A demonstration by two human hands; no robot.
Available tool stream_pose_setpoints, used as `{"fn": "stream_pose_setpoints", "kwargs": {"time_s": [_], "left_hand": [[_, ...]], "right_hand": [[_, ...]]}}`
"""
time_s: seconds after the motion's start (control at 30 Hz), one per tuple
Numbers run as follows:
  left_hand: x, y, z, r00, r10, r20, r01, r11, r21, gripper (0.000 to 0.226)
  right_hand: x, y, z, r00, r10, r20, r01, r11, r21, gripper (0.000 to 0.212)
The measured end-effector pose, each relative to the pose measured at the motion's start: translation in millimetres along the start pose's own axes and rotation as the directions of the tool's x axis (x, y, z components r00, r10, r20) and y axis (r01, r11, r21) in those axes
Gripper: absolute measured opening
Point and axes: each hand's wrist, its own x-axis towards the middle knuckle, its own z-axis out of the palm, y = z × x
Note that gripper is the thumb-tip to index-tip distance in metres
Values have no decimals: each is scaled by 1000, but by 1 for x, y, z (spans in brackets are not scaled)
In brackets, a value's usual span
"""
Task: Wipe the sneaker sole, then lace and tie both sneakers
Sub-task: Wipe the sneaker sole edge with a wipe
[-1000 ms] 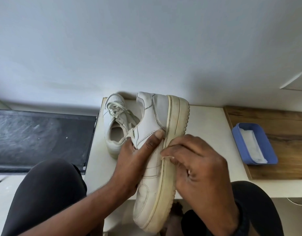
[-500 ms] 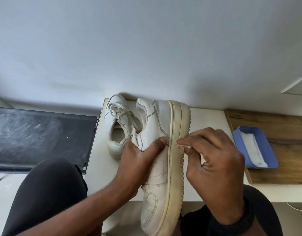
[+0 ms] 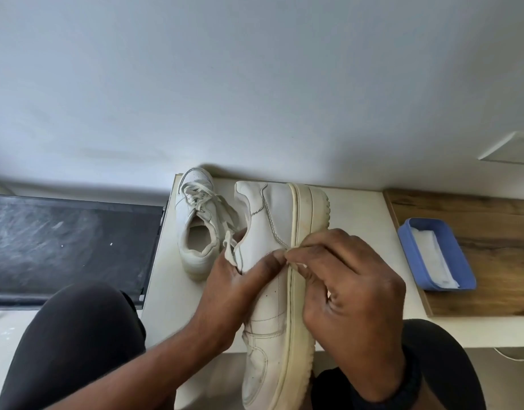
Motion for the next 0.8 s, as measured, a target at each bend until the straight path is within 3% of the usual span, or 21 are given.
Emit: {"fn": "stream_pose_setpoints", "kwargs": {"time_s": [0.17, 0.37, 0.53, 0.63, 0.73, 0.8], "left_hand": [[3, 0, 0, 999, -34, -4, 34, 999, 5, 61], [2, -1, 0, 999, -28, -26, 29, 999, 38, 64], [2, -3, 0, 998, -49, -31, 51, 997, 52, 80], [1, -4, 0, 998, -57, -23, 59, 997, 58, 73], [2, -3, -2, 994, -90, -55, 93, 994, 51, 87], [2, 1, -1, 994, -87, -73, 92, 994, 63, 74]], "right_hand": [[12, 24, -5, 992, 84, -89, -83, 996, 19, 20], [4, 11, 2, 1000, 23, -4, -23, 999, 43, 18], [14, 23, -4, 988, 94, -121, -93, 995, 20, 16], [7, 10, 1, 997, 35, -64, -34, 999, 14, 19], [8, 8, 2, 1000, 17, -19, -16, 999, 50, 16], [13, 15, -2, 997, 63, -41, -61, 997, 56, 17]]}}
